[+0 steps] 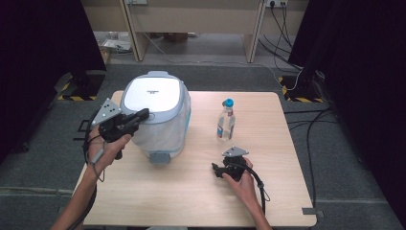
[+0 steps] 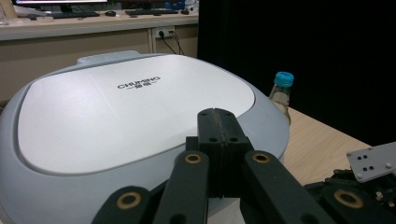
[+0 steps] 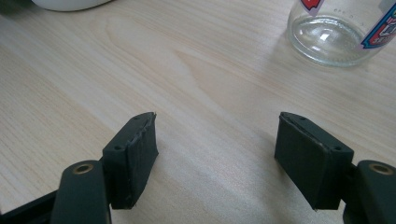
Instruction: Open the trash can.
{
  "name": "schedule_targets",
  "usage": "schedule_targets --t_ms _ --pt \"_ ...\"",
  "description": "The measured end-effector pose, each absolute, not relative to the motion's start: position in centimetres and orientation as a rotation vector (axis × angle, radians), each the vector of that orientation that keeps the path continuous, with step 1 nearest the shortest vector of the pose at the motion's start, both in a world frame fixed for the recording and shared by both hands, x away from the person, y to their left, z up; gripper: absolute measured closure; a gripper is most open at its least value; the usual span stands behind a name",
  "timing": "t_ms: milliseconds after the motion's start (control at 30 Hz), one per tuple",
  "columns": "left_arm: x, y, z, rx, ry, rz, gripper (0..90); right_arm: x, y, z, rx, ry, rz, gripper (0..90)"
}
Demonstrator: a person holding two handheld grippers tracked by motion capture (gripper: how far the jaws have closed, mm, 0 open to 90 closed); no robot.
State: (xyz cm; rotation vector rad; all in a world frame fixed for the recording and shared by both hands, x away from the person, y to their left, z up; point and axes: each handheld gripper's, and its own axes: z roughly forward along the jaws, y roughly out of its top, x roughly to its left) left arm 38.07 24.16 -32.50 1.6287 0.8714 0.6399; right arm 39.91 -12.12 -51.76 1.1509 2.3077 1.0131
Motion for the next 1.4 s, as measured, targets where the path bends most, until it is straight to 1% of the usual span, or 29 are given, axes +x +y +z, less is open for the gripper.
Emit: schedule_targets --t_ms 133,200,300,367,500,600,700,800,833,967,1033,1167,1200,1233,1333,1400 --pt "38.1 24.5 -32.6 1.615 0.874 0.613 89.5 39.9 -12.1 -51.8 1.148 2.307 1.013 29.5" --pt "37.9 24.4 -32.9 1.602 0.862 0.639 89.6 39.8 -12.1 -51.8 1.156 2.308 1.013 29.4" --pt "37.9 24.4 -33.0 1.598 0.865 0.63 89.6 39.8 -12.1 -51.7 1.157 2.309 1.01 29.2" --pt "37.9 24.2 -32.7 1.632 0.86 0.656 89.6 39.8 -12.0 -51.7 1.16 2.309 1.01 29.2" --pt "38.0 24.5 -32.9 1.618 0.85 0.632 89.5 39.8 -12.0 -51.8 1.159 2.308 1.01 29.0" --pt "37.8 24.2 -33.0 1.63 0.834 0.681 89.5 39.8 -12.0 -51.8 1.158 2.309 1.011 29.0" --pt "37.9 24.2 -32.8 1.648 0.839 0.672 89.5 39.8 -12.0 -51.7 1.162 2.306 1.009 28.9" --pt "37.7 24.1 -32.9 1.663 0.825 0.699 89.5 39.7 -12.0 -51.7 1.158 2.308 1.007 28.7" --pt "37.6 24.0 -33.0 1.659 0.814 0.63 89.6 39.7 -12.0 -51.8 1.159 2.308 1.008 28.6" --pt "37.8 24.0 -33.3 1.634 0.818 0.636 89.7 39.8 -11.9 -51.8 1.159 2.308 1.009 28.4" --pt "37.7 23.8 -33.1 1.652 0.819 0.655 89.7 39.8 -11.9 -51.8 1.159 2.306 1.01 28.4" --pt "37.8 24.0 -32.6 1.678 0.823 0.624 89.4 39.8 -11.9 -51.7 1.154 2.311 1.01 28.2" --pt "37.7 24.0 -32.3 1.697 0.821 0.619 88.9 39.8 -11.9 -51.8 1.154 2.311 1.01 28.1" --pt "37.6 24.1 -32.2 1.7 0.816 0.612 84.2 39.8 -11.9 -51.8 1.153 2.312 1.011 27.7" --pt "37.4 24.1 -31.9 1.717 0.816 0.656 79.1 39.8 -11.9 -51.8 1.15 2.313 1.01 27.4" --pt "37.4 24.2 -31.8 1.705 0.825 0.646 72.8 39.8 -11.9 -51.8 1.151 2.315 1.011 26.9"
